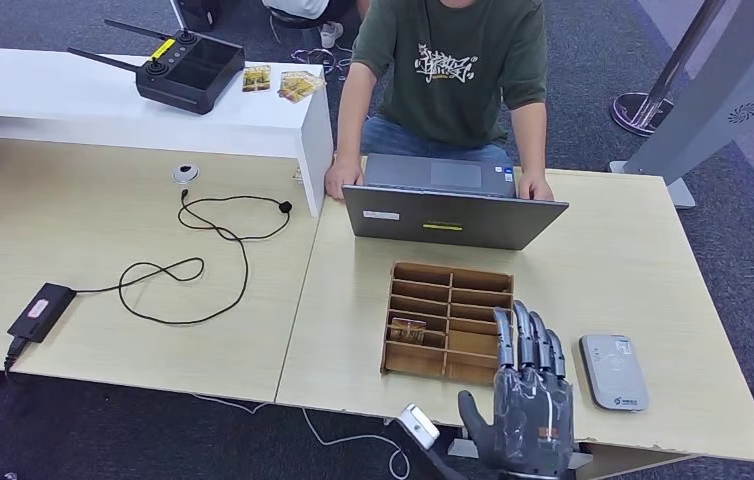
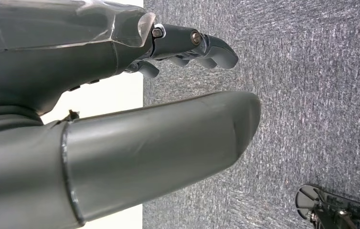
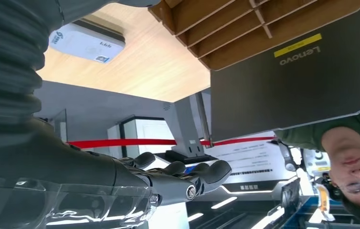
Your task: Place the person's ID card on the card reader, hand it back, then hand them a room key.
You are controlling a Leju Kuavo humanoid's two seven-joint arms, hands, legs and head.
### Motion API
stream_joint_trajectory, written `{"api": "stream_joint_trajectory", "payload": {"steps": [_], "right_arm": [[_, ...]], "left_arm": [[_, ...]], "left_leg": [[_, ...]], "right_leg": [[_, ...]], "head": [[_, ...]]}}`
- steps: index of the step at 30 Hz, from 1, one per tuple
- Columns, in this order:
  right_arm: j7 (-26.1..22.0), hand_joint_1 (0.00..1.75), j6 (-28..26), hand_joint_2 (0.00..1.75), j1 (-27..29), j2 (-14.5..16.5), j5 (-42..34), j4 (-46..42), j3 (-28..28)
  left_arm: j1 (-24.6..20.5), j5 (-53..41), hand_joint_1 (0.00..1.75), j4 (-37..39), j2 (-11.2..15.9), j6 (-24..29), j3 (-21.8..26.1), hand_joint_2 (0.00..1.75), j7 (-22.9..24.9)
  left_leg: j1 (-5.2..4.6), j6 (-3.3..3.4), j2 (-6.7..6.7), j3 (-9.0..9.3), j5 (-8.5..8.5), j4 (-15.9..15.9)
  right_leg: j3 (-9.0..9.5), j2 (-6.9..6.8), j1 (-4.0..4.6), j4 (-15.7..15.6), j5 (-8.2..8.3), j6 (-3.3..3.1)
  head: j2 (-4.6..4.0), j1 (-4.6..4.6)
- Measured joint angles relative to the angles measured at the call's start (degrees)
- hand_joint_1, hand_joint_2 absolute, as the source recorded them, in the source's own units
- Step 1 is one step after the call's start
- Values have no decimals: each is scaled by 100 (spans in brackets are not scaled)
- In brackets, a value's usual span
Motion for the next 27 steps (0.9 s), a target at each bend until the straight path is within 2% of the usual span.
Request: {"api": "stream_joint_trajectory", "payload": {"steps": [8, 16, 27], "right_arm": [[-286, 0, -29, 175, -375, 241, -28, 486, 100], [-737, 0, -313, 175, -702, 445, -102, 1081, 69], [-947, 0, -461, 175, -1037, 701, -121, 1768, -13]], "left_arm": [[-24, -41, 0, 6, 37, 1, 0, 0, 15], [-78, -43, 0, 24, 42, 52, 0, 0, 69], [-93, -67, 0, 37, 41, 61, 0, 0, 113]], "left_leg": [[4, -1, -1, 0, 0, 0], [4, 0, 1, -1, 0, 0], [4, -1, 0, 0, 0, 0]], "right_leg": [[0, 0, 5, 2, -1, -1], [0, 2, 4, 1, 0, -1], [0, 1, 5, 2, 0, -1]], "head": [[1, 1], [0, 1], [0, 1]]}}
